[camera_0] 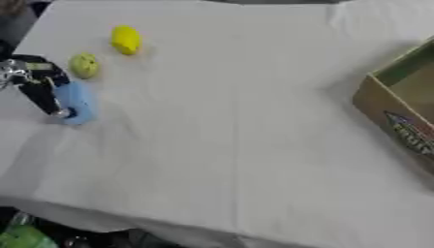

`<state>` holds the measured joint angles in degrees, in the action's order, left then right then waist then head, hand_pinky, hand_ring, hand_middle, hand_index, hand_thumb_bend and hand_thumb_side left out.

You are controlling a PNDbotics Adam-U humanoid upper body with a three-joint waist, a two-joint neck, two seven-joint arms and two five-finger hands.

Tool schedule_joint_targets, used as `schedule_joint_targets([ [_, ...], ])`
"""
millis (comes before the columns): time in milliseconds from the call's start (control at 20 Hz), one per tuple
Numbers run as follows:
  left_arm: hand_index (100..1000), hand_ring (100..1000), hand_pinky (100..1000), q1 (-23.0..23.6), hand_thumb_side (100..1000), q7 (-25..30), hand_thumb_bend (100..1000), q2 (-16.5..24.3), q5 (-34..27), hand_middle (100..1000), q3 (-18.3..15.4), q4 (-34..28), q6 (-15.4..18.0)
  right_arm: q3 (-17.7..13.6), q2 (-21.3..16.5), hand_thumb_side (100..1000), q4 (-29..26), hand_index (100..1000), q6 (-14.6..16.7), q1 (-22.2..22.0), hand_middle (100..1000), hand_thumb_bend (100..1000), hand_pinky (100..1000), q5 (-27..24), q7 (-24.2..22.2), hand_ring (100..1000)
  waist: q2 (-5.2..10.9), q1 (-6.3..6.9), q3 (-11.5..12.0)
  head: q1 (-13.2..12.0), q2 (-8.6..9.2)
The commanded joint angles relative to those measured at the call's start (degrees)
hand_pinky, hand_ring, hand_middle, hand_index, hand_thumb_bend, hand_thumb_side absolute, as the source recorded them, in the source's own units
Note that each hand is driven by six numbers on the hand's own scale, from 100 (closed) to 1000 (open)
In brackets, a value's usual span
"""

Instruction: Pick up the objects with one hand, pass them to the other hand, and then place them into the box on the other side of the table.

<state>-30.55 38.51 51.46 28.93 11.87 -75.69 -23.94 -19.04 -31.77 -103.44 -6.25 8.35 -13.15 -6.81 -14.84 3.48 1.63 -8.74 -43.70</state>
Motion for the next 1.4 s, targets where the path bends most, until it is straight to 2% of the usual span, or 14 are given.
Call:
schedule_joint_targets([
  [50, 570, 623, 649, -0.3, 100, -1.1, 245, 1.6, 0.7, 510, -1.5, -3.0, -0.6, -0.6, -1.8, 580, -0.4, 734, 0.2, 0.4, 711, 100, 966, -0.1, 0.0, 633, 0.2, -0.01, 0.1, 0.2, 0.44],
  [500, 535, 576, 615, 2.4, 100, -8.9, 173, 2.0, -1.4, 473, -8.2, -16.2, -0.8, -0.8, -2.0, 575, -0.6, 734, 0.1, 0.3, 712, 100, 966, -0.3, 0.3, 633, 0.41, 0.11, 0.5, 1.1, 0.54],
  [650, 530, 562, 606, 3.1, 100, -11.7, 151, 1.8, -3.5, 465, -9.2, -20.8, -1.5, -0.7, -2.1, 573, -0.6, 734, 0.1, 0.3, 712, 100, 966, -0.4, 0.2, 633, 0.55, 0.16, 0.7, 1.2, 0.56],
  [700, 529, 558, 606, 3.3, 100, -12.6, 179, 1.6, -4.4, 463, -9.2, -22.3, -1.9, -0.7, -2.1, 572, -0.6, 734, 0.1, 0.3, 712, 100, 966, -0.4, 0.2, 633, 0.59, 0.17, 0.7, 1.2, 0.57],
  [750, 527, 553, 605, 3.4, 100, -13.4, 134, 1.4, -5.3, 461, -9.0, -23.9, -2.3, -0.7, -2.1, 573, -0.6, 733, 0.1, 0.3, 712, 100, 966, -0.4, 0.2, 633, 0.62, 0.17, 0.7, 1.2, 0.61],
  [950, 523, 536, 588, 3.4, 100, -17.0, 104, -0.3, -8.5, 453, -7.8, -30.0, -4.4, -0.6, -2.1, 572, -0.7, 733, 0.1, 0.4, 712, 100, 966, -0.5, 0.1, 633, 0.71, 0.12, 0.6, 1.2, 0.78],
  [1000, 521, 532, 585, 3.2, 100, -17.9, 131, -0.8, -8.9, 452, -7.4, -31.3, -5.1, -0.6, -2.1, 570, -0.7, 733, 0.1, 0.4, 713, 100, 966, -0.6, 0.0, 633, 0.74, 0.09, 0.6, 1.2, 0.83],
  [1050, 519, 529, 582, 2.9, 100, -18.9, 100, -1.3, -9.3, 449, -7.0, -32.5, -5.8, -0.6, -2.1, 570, -0.7, 733, 0.1, 0.5, 713, 100, 966, -0.6, 0.0, 633, 0.76, 0.08, 0.6, 1.2, 0.85],
  [1400, 508, 514, 567, 0.9, 100, -24.9, 100, -4.6, -13.5, 435, -3.3, -35.9, -7.7, -0.3, -2.1, 567, -0.8, 734, 0.0, 0.8, 713, 100, 966, -0.8, -0.3, 633, 0.89, 0.03, 0.4, 1.6, 1.36],
])
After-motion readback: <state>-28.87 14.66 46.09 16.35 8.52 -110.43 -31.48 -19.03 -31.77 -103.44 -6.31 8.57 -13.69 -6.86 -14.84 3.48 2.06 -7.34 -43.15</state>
